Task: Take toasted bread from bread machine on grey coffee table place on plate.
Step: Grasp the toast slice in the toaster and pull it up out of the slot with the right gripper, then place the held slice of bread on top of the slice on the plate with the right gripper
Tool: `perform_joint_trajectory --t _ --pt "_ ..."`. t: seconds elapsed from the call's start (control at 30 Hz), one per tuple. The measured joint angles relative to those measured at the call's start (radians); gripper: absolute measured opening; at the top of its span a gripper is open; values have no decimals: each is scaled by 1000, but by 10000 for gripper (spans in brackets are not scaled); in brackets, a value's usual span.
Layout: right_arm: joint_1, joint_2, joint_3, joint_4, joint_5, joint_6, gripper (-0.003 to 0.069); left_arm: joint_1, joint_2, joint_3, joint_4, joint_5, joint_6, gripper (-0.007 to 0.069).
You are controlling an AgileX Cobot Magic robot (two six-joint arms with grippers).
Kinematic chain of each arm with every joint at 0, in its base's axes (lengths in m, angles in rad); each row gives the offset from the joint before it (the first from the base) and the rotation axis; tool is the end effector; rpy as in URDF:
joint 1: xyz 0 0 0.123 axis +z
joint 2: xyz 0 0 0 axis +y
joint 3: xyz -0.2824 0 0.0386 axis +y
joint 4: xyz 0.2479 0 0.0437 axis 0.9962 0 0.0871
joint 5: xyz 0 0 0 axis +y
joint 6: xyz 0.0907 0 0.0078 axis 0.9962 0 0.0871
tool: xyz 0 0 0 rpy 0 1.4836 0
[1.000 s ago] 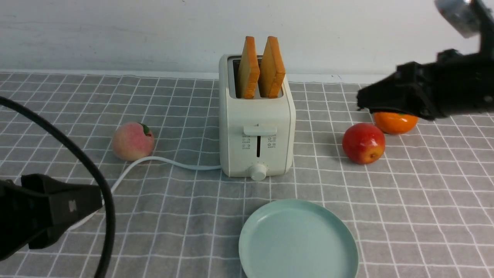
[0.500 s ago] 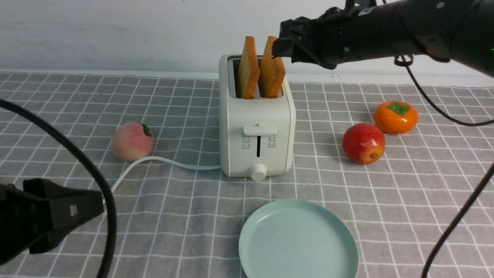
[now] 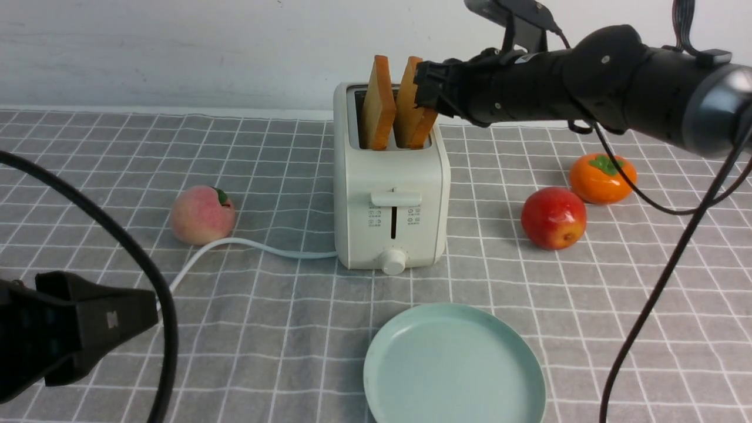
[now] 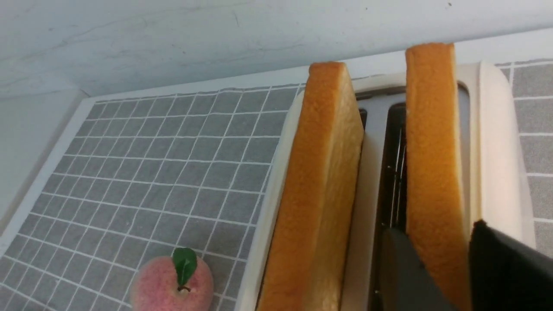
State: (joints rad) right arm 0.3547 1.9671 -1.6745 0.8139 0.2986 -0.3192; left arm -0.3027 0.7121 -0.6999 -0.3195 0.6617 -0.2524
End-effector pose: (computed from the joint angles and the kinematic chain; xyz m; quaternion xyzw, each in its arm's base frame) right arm 0.4395 0.1836 0.3031 -0.0099 0.8344 0.3009 0.4617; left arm 0.1240 -0.0572 0.3297 -0.0425 0.8715 -0.2677 0.4087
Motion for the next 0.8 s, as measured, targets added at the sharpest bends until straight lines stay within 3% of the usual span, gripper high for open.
perform_joint_trajectory --t 0.13,0.57,0.8 --pt "0 1 -27 15 54 0 31 0 0 0 -2 1 0 238" --pt "-47 -139 -119 -21 254 -68 30 0 0 0 -3 16 0 238" --pt "-181 -343 -129 -100 586 -54 30 0 0 0 -3 40 0 238"
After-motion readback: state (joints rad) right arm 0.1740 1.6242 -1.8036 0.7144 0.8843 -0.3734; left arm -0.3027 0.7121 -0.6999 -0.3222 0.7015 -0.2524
